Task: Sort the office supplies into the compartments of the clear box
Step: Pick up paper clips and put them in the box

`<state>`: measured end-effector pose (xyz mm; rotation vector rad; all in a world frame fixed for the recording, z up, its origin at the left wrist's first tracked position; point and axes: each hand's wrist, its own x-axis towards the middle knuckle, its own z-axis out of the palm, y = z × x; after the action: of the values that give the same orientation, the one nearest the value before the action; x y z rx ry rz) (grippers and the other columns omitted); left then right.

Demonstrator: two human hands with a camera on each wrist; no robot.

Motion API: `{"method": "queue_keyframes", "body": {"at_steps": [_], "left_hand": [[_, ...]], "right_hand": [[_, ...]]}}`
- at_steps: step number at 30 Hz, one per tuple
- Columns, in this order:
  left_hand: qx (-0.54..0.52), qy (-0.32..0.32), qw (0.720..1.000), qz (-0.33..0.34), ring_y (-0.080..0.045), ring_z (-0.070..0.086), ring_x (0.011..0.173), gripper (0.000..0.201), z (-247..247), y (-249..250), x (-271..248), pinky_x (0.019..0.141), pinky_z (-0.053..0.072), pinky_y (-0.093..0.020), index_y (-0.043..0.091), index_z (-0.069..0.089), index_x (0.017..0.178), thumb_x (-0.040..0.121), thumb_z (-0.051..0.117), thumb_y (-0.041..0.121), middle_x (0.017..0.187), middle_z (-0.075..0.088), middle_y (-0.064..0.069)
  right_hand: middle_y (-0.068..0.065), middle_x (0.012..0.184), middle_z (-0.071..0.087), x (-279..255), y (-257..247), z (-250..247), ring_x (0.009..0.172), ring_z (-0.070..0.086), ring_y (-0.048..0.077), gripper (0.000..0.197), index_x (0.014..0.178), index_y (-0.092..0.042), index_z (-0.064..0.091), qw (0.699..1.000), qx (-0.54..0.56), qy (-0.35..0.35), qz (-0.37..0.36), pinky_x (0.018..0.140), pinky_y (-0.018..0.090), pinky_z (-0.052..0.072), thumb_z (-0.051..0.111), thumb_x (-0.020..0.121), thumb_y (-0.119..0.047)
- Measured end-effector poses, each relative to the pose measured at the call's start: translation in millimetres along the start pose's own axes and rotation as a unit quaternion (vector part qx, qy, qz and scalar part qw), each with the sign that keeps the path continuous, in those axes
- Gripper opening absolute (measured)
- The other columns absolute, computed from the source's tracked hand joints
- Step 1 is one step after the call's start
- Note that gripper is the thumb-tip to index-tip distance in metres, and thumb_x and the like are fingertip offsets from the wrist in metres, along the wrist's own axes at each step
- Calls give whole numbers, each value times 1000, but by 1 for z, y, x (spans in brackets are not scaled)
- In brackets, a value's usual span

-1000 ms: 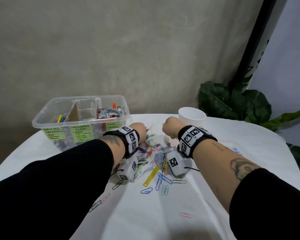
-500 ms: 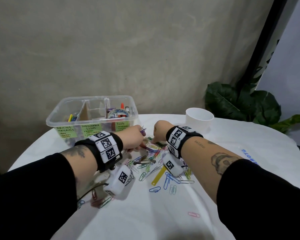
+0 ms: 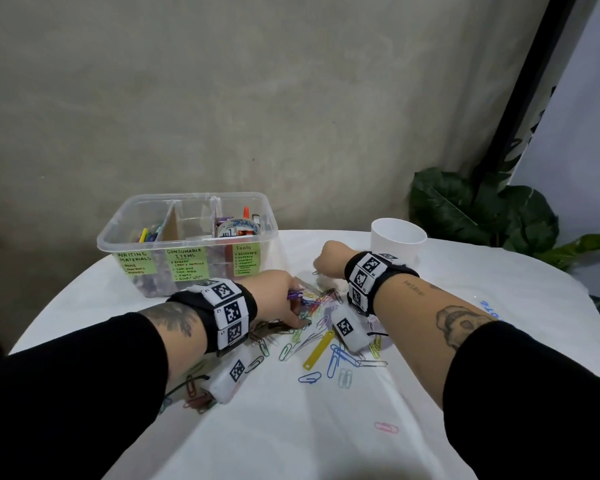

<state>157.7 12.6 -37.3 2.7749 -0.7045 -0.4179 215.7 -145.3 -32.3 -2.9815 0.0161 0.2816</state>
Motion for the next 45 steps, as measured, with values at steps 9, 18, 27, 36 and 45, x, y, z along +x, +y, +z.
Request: {"method": "queue_keyframes", "body": {"at_steps": [9,18,27,36,45], "left_hand": [[63,-32,997,-34,-21,58,66,43,3,-18,2,63,47,-28,17,68,88,82,63,59,79,67,-3],[-220,-18,972,-87,-16,48,51,28,-13,-37,-6,46,39,-24,14,61,103,86,72,33,75,70,-3],[-175,74,976,-104,-12,57,55,27,-9,-41,-14,53,46,-23,16,70,86,79,78,41,70,70,5],[-115,61,990,-59,-7,59,60,19,-13,-30,-25,52,44,-19,27,75,89,73,83,35,69,68,11],[12,-21,1000,16,-15,68,80,34,1,-11,-26,77,58,-32,25,73,92,67,85,43,86,73,7]], "right_hand": [[11,91,67,-8,-14,2,82,58,27,35,81,-7,60,998,47,-28,6,69,29,43,63,88,-41],[4,60,53,-13,-19,2,51,47,18,32,64,-8,53,999,22,-31,-7,49,24,37,58,90,-26],[7,94,75,-16,-6,-17,83,63,23,28,89,-4,77,999,34,22,-29,70,28,48,81,77,-29],[5,80,72,-14,-18,-17,70,61,21,30,70,-8,68,996,82,9,-45,68,31,52,89,68,-29],[5,66,58,-17,-44,-10,52,47,17,29,80,-3,65,996,52,-29,-63,49,25,41,83,75,-25]]}}
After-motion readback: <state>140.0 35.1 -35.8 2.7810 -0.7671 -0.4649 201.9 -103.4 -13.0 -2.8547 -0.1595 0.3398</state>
